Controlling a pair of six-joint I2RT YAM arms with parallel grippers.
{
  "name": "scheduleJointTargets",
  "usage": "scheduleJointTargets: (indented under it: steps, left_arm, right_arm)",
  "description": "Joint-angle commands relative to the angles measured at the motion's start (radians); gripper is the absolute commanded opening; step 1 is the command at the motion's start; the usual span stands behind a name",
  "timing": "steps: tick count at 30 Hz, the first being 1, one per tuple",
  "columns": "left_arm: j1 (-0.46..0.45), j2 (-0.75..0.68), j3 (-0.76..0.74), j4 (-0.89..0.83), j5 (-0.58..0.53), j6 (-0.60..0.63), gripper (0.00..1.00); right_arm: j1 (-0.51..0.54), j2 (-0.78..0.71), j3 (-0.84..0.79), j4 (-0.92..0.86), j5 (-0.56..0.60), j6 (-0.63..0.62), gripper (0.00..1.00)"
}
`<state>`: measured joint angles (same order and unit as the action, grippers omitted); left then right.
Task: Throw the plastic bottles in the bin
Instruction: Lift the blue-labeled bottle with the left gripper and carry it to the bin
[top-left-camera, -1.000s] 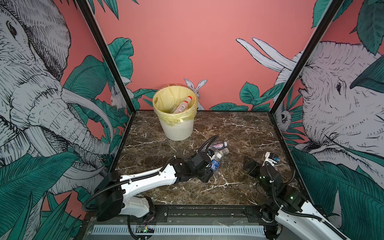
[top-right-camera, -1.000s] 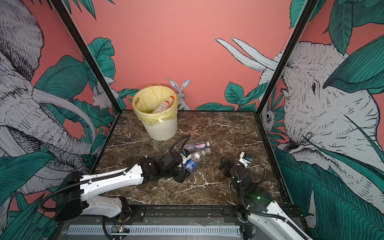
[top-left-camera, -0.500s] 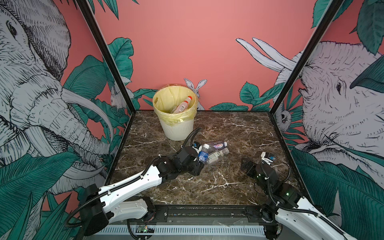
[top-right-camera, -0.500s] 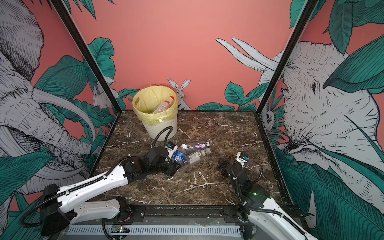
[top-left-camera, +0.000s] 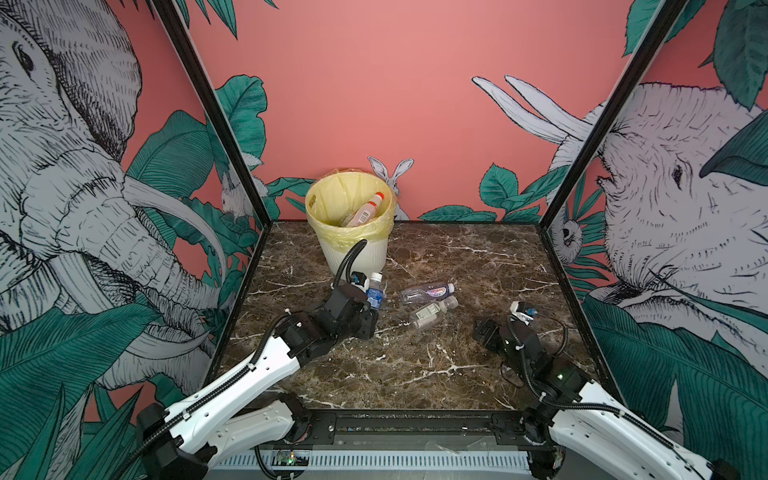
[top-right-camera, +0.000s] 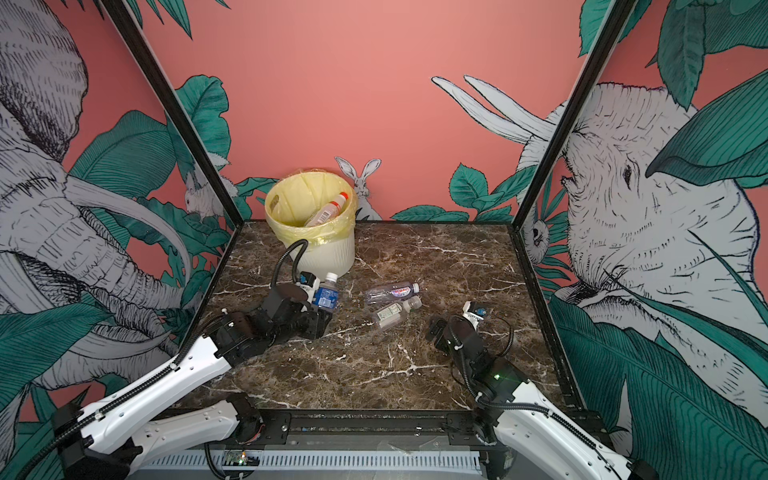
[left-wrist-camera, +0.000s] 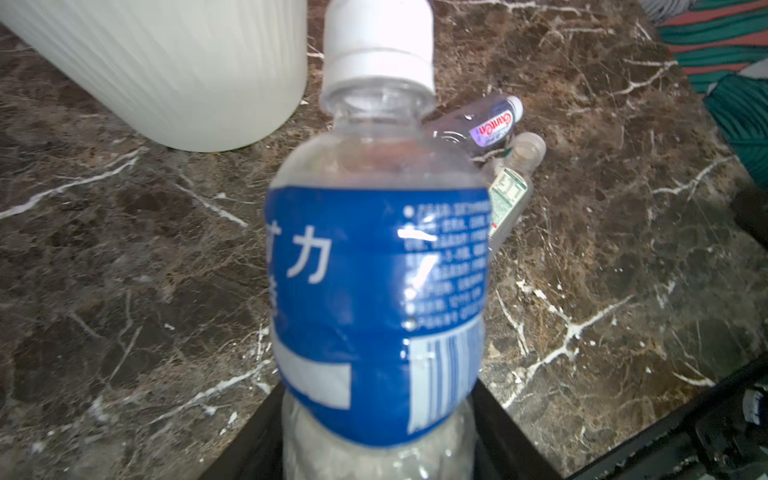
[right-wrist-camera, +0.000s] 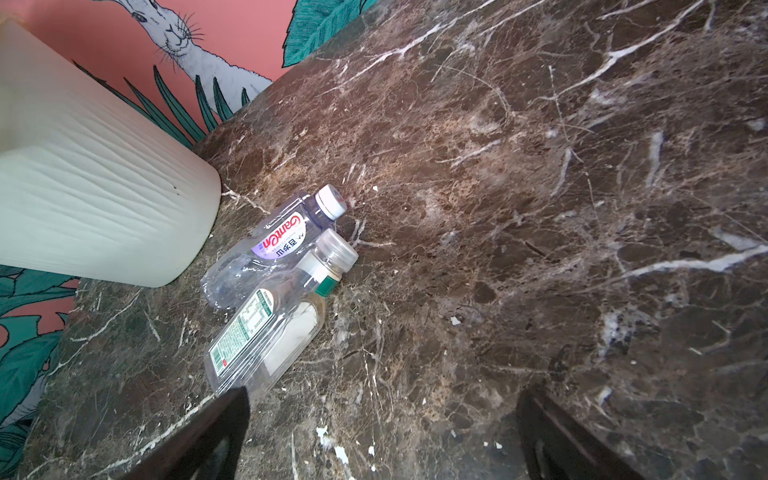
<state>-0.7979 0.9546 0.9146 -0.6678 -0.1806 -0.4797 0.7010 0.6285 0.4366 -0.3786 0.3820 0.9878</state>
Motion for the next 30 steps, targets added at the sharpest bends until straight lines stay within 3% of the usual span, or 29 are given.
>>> scheduleJointTargets:
  steps: [1,9,20,25,30]
  left_arm:
    - [0.046,-0.070,-0.014,-0.033,-0.011,-0.018,0.60]
    - [0.193,-0.146,-0.043,-0.037,0.026,-0.080,0.58]
    - [0.212,-0.246,-0.092,-0.023,-0.062,-0.148,0.59]
    - [0.213,-0.234,-0.027,-0.033,-0.093,-0.109,0.59]
    - [0.212,-0.114,0.152,-0.047,-0.140,-0.053,0.62]
  right_arm:
    - [-0.003,0.015,0.022,0.051,-0.015,0.005,0.99]
    - [-0.003,0.043,0.014,0.082,-0.028,0.012,0.99]
    - [-0.003,0.073,0.015,0.108,-0.045,0.009,0.99]
    - [-0.003,0.079,0.010,0.125,-0.048,0.012,0.99]
    - [-0.003,0.094,0.011,0.142,-0.060,0.014,0.99]
